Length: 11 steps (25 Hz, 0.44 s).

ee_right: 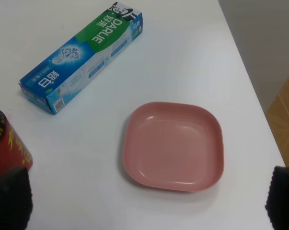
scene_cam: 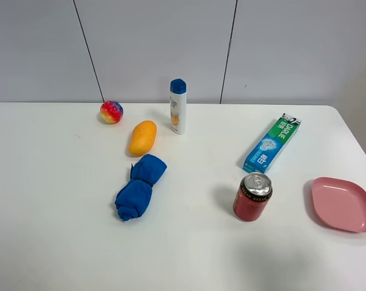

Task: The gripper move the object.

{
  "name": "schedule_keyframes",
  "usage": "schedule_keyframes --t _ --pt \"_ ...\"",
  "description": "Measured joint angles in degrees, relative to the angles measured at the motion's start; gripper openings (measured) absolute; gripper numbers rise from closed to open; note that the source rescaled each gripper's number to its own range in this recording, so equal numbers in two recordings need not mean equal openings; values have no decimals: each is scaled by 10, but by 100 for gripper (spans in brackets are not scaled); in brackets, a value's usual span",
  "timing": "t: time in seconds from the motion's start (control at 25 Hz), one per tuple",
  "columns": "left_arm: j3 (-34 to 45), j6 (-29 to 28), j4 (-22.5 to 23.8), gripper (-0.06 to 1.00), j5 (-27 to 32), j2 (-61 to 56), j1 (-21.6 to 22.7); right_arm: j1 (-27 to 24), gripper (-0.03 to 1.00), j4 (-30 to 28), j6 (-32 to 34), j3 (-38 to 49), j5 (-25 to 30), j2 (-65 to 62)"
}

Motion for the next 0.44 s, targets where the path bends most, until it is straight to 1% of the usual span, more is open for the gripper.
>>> schedule_keyframes --t 0.44 --pt "0 0 0 65 -3 0 0 0 100 0 0 0 0 0"
